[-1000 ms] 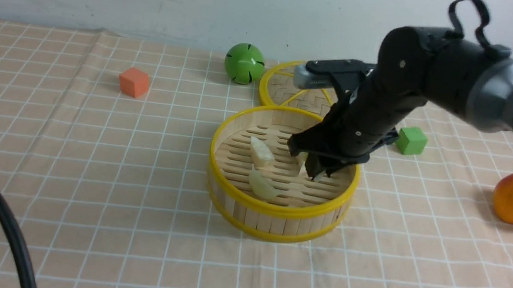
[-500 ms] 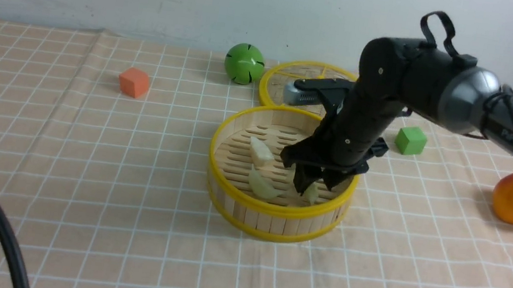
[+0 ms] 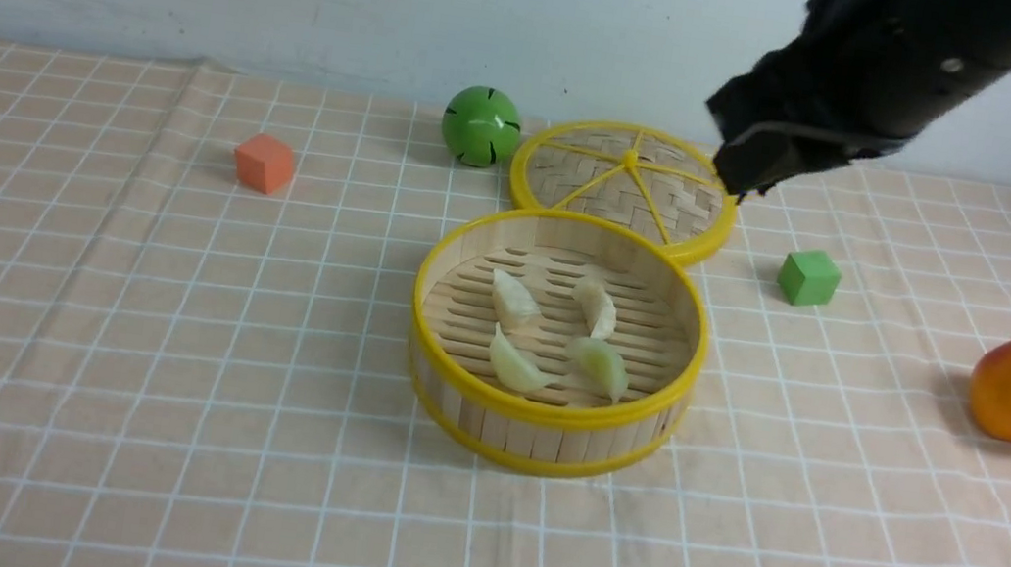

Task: Put the dumplings into the steamer on the table with the brown tablecloth.

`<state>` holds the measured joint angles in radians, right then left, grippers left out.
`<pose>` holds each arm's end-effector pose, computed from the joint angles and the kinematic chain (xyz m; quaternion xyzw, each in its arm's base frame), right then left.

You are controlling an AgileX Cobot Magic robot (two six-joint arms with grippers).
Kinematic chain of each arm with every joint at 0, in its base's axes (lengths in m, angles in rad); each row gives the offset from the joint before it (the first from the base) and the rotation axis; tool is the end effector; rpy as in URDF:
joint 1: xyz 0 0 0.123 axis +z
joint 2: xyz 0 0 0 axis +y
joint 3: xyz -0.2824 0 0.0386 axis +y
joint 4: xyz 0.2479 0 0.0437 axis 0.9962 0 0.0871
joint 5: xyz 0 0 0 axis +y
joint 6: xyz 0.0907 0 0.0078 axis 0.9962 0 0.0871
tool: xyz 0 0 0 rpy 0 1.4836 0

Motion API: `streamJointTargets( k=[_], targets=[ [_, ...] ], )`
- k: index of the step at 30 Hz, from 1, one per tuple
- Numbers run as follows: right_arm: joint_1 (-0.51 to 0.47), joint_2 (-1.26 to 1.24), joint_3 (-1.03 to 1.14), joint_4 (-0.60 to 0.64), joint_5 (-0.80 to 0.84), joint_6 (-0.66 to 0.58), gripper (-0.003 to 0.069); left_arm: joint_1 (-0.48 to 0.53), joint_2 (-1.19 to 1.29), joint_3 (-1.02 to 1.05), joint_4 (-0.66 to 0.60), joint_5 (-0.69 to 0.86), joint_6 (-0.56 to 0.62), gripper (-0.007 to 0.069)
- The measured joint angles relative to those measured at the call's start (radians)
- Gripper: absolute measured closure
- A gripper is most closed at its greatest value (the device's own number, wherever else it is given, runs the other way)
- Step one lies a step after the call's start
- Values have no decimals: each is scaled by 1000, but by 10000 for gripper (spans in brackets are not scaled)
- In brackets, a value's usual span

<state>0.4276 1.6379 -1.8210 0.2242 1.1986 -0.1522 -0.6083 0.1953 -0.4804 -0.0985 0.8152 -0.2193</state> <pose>0.3080 0.1611 0.4194 -0.2641 0.9052 0.1537 0.2955 0.0276 -0.0272 0.2885 0.1540 0.8300 -0.2589 0.4694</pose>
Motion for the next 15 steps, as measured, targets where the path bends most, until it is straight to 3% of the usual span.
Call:
streamJointTargets(
  k=[4, 15],
  targets=[
    [0, -257, 272, 60, -189, -52, 674, 0, -142, 70, 29, -113, -10, 630],
    [0, -861, 890, 167, -645, -126, 679, 0, -177, 93, 52, -144, -10, 620]
  ],
)
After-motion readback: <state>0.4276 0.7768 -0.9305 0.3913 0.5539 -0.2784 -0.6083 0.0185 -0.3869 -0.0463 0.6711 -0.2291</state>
